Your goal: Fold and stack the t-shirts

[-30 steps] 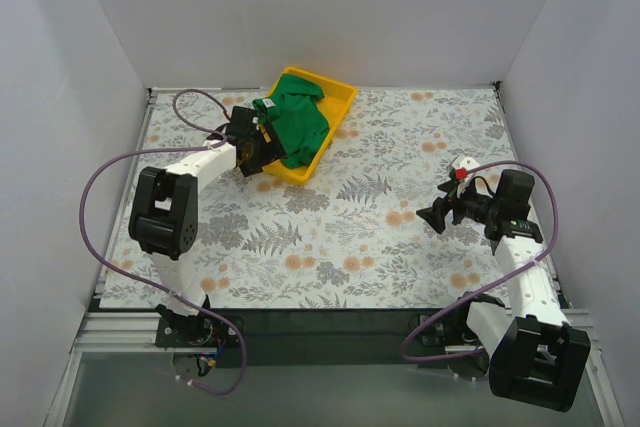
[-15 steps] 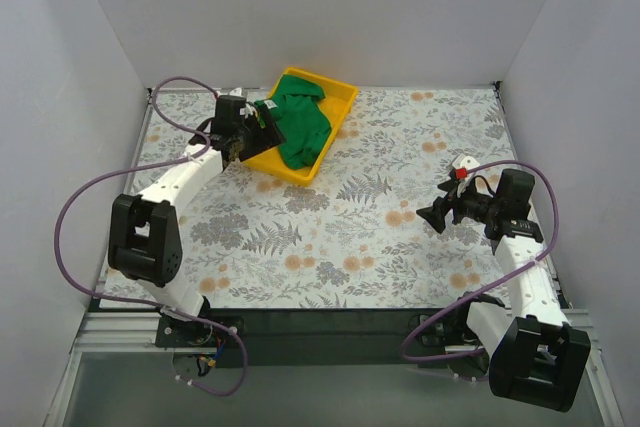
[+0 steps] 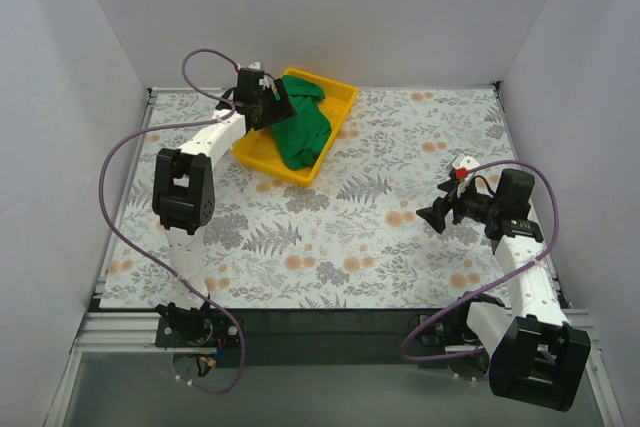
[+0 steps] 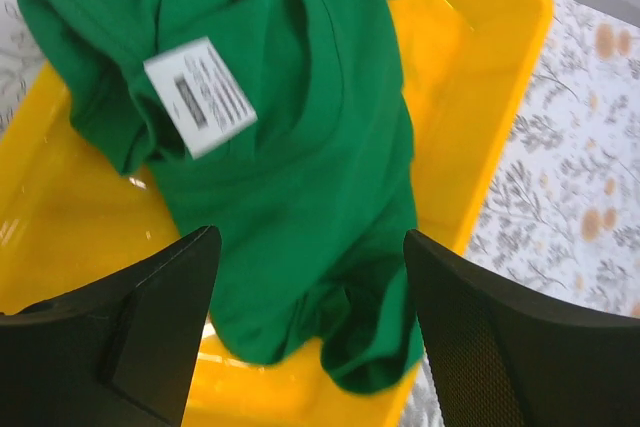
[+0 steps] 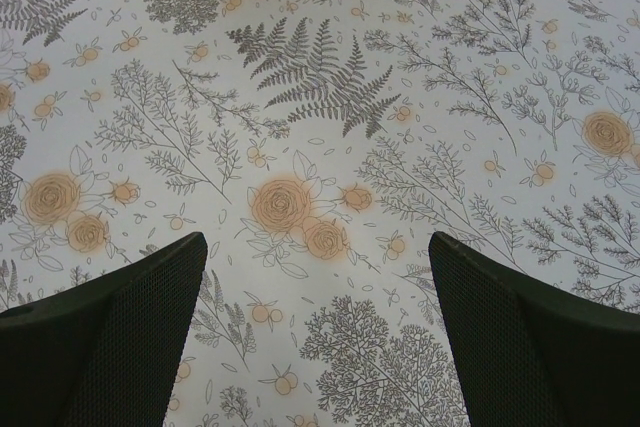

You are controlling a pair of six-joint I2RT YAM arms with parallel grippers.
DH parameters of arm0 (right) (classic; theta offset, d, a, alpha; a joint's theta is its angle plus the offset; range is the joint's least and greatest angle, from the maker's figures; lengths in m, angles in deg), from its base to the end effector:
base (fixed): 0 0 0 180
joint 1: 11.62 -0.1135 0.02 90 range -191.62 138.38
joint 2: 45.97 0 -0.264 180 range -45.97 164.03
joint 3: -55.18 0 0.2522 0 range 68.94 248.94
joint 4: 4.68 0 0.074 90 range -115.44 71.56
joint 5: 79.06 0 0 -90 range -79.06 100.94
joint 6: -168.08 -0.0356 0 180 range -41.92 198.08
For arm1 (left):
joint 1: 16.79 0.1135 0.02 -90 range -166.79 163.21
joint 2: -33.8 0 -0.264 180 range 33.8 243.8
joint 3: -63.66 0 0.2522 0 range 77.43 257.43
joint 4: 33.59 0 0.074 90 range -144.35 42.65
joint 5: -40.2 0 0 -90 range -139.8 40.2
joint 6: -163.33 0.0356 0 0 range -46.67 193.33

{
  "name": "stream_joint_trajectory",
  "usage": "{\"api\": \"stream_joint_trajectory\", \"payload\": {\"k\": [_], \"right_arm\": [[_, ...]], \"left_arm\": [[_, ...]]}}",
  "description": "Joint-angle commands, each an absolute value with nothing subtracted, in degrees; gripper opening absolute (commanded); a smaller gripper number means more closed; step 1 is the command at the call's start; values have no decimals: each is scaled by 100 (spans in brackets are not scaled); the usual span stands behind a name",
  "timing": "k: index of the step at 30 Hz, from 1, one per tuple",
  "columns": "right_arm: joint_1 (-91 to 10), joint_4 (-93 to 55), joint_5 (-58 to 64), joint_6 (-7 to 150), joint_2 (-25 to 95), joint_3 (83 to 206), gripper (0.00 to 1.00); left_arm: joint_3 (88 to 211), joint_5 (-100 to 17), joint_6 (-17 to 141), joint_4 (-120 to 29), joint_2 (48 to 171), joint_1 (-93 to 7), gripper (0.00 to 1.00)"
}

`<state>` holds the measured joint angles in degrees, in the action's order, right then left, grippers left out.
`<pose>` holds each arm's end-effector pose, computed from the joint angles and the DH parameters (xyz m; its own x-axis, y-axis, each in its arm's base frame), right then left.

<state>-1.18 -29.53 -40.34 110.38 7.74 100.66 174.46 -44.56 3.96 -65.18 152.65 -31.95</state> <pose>0.1958 -0.0078 0.2376 -0.1707 -0.3084 -0.9358 -0.7345 0.6730 -0.0878 0.4638 -0.1290 0.2396 -0.5242 -0.8235 -0.2168 -0.4606 0.4883 -0.7412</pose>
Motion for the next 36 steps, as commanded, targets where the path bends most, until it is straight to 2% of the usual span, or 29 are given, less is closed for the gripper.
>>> {"api": "stream_joint_trajectory", "payload": {"k": [1, 5, 11, 12, 13, 15, 16, 17, 21, 25, 30, 36], "right_arm": [[-124, -3039, -4223, 11139, 799, 10304, 98], [-133, -3040, -4223, 11131, 861, 10330, 98], [-133, -3057, -4223, 11139, 913, 10365, 98], [-133, -3057, -4197, 11148, 913, 10366, 98], [-133, -3048, -4188, 11139, 922, 10366, 98], [-133, -3048, -4170, 11148, 922, 10366, 98], [-125, -3066, -4153, 11157, 922, 10366, 98], [-133, -3057, -4144, 11157, 922, 10357, 98], [-125, -3066, -4135, 11174, 922, 10366, 98], [-125, -3075, -4100, 11183, 896, 10383, 98], [-125, -3075, -3968, 11192, 817, 10401, 98], [-116, -3066, -3188, 11131, 729, 10488, 95]], "left_arm": [[18304, -4864, 915, -6870, 15569, -3147, 72], [18623, -5304, 1092, -7108, 15974, -3147, 71], [18851, -5235, 1189, -7144, 16282, -3147, 64], [18991, -5121, 1224, -7126, 16396, -3147, 59], [19071, -5016, 1259, -7082, 16458, -3147, 44], [19360, -4658, 1303, -7056, 16598, -3147, 29], [19449, -4524, 1312, -7056, 16590, -3147, 8], [19493, -4392, 1330, -6977, 16555, -3147, 0], [19100, -3663, 1496, -6180, 15731, -3269, 0], [18282, -2952, 1533, -4913, 14316, -3568, 0], [18754, -2528, 1137, -4129, 13401, -4260, 0], [19528, -2475, 812, -3971, 13347, -5122, 0]]}}
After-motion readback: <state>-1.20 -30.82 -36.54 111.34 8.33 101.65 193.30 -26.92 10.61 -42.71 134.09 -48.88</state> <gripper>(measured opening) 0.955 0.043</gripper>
